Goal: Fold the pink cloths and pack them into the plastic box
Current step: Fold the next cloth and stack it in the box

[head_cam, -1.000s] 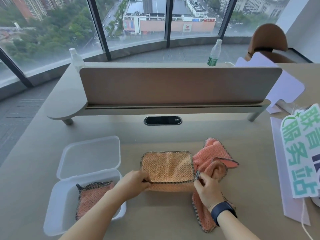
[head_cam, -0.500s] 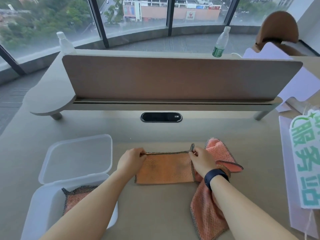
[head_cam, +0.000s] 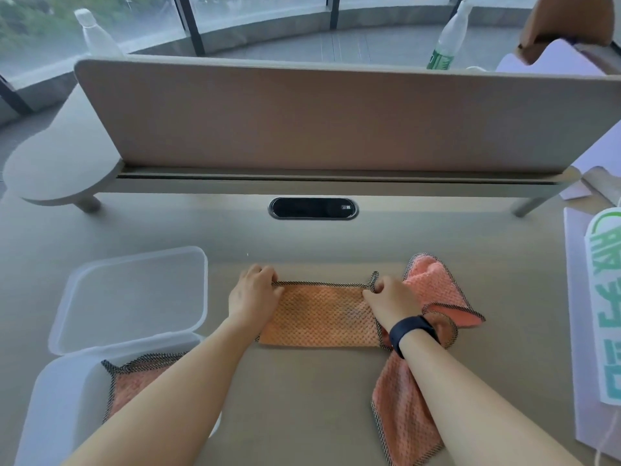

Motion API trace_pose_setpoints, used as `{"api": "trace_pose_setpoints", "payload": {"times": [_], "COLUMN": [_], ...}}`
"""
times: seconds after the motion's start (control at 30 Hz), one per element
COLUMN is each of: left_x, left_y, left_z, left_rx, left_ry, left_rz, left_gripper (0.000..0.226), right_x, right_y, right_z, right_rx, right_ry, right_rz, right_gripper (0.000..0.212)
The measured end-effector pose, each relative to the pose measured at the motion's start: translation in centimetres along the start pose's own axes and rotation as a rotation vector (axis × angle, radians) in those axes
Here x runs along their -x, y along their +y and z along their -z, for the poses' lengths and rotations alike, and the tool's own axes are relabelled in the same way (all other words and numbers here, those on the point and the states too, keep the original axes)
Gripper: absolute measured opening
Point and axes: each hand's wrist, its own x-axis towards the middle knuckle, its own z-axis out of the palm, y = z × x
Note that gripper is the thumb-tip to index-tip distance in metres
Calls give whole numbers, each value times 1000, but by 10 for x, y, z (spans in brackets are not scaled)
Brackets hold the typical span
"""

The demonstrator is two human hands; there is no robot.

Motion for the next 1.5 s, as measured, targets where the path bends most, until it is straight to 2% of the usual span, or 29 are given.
{"api": "trace_pose_setpoints", "payload": {"times": [0.1,0.27,0.37,0.47,0.6,0.73,0.87,1.0,1.1,1.17,1.3,1.5], "left_x": [-1,19,44,69,94,112,126,139,145,146,143,137], "left_y": [2,-3,-5,-7,-8,-12,-16,-21,-23,-24,-26,-31], "left_z": [1,12,5,3,2,-5,-15,-25,-28,-28,-24,-15], "left_rx": [-25,-121,-192,-193,-195,-262,-295,-257,-212,-203,-197,-199], "left_ry": [-31,-182,-311,-357,-237,-106,-78,-71,-73,-74,-84,-167], "left_rz": [33,64,65,77,56,-146,-364,-520,-496,-484,-467,-469], "left_gripper": [16,11,13,15,26,36,36,31,28,25,27,32], "right_x": [-1,4,2,4,6,14,21,27,30,34,49,96], "right_y": [-3,-22,-34,-51,-75,-93,-105,-107,-98,-92,-68,-4], "right_z": [2,9,8,6,-6,-22,-38,-53,-55,-52,-43,-39], "right_rx": [91,95,130,132,133,108,77,80,80,34,-40,126], "right_ry": [-60,4,7,-16,-49,-93,-100,-116,-131,-163,-68,2], "right_rz": [5,99,124,177,230,316,407,444,483,511,618,903], "right_gripper": [24,30,24,13,13,11,10,19,37,42,37,30]}}
